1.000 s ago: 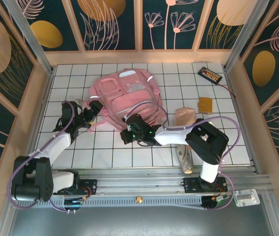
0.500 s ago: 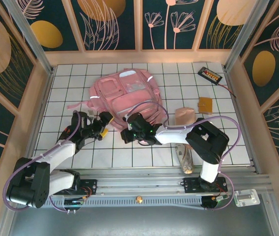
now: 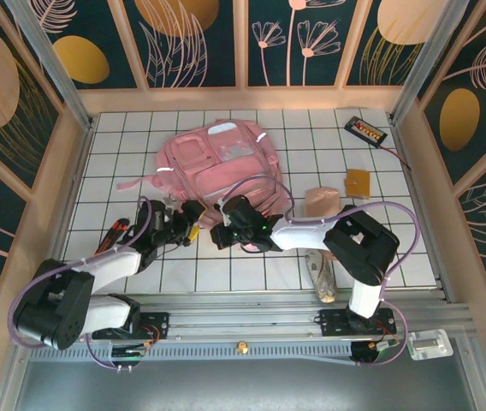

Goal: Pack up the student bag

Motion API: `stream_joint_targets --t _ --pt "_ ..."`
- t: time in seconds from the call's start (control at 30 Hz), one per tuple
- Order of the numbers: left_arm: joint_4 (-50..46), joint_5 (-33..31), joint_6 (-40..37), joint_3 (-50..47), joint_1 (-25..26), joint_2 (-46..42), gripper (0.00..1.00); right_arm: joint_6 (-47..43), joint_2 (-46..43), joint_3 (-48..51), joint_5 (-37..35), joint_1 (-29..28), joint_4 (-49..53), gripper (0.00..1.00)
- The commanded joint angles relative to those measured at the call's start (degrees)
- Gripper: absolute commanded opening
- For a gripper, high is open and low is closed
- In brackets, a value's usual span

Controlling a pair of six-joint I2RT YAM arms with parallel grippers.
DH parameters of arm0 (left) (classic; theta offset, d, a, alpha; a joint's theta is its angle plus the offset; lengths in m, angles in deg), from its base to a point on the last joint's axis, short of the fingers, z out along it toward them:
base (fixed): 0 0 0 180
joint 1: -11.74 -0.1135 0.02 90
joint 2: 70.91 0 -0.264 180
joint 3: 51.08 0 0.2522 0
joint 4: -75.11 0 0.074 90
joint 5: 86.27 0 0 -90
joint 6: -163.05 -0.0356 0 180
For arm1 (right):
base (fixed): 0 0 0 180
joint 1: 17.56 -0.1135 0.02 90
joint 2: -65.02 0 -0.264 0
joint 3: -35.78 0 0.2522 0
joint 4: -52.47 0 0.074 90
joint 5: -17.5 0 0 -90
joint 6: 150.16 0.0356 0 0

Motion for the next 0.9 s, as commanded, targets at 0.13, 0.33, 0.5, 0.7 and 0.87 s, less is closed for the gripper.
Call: stream_joint_targets --t 0.13,0.33,0.5,0.7,0.87 --pt "11.89 -1.24 3.79 0.45 0.8 8.85 0.55 -0.31 -0.39 -0.14 -0.13 -0.17 -0.11 0.0" --pt "12.78 -3.11 1.74 0.11 0.79 9.46 0.08 -0.11 -0.68 0.49 -1.28 -0.19 0.47 0.0" --pt "8.82 -4.26 -2.17 0.1 0.72 7.82 0.0 -0.4 -3.91 2.69 -3.06 0.91 3.34 0.0" --pt "6.22 -4.61 -4.94 -0.15 0.46 6.45 0.0 -2.25 -11.48 8.49 -4.43 4.69 7.57 0.0" --pt "4.99 -4.26 -6.58 -0.08 0.28 5.69 0.0 -4.21 -17.52 12.38 -4.41 10.65 10.17 0.0"
